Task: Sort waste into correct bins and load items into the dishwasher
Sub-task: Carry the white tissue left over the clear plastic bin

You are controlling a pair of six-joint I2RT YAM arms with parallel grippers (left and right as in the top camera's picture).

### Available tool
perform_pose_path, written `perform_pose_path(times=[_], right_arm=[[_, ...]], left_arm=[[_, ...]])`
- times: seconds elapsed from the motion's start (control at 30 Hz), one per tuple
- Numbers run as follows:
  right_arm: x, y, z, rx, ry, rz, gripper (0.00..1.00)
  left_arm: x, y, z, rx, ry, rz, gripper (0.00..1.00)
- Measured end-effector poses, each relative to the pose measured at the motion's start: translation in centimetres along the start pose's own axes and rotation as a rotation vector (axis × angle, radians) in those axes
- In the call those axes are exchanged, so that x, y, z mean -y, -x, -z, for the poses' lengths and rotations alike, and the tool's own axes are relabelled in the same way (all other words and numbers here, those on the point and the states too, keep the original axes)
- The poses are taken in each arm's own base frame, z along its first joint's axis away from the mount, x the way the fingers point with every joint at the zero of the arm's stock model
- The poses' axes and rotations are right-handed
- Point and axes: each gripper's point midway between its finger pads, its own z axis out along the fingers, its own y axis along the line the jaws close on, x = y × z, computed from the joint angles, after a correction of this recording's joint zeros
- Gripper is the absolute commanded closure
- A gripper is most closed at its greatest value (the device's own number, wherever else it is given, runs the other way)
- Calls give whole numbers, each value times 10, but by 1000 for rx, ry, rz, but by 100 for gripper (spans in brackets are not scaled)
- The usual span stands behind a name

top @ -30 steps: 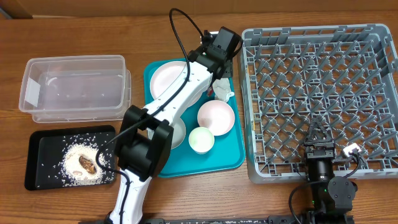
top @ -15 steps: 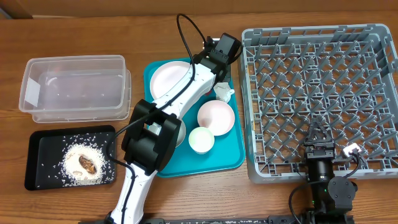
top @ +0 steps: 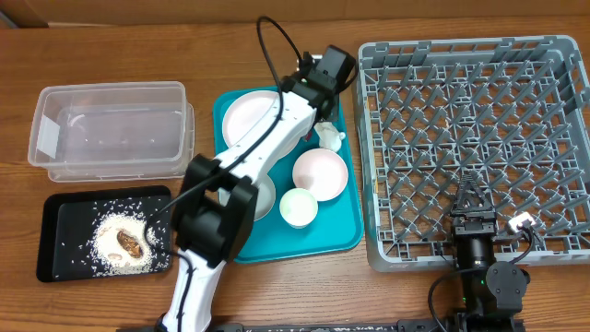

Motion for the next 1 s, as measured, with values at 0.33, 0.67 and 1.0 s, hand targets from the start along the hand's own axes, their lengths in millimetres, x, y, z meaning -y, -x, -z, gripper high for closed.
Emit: perform_pose_path(times=[0.33,0.67,1.0], right_arm=[[0,0,0,0,0,0,0],[0,0,0,0,0,0,0],[0,0,0,0,0,0,0]], left_arm=[[-25,49,98,153,-65,103,96],[-132,67,119,188,167,261,96],[-303,28,119,39,478,635,96]])
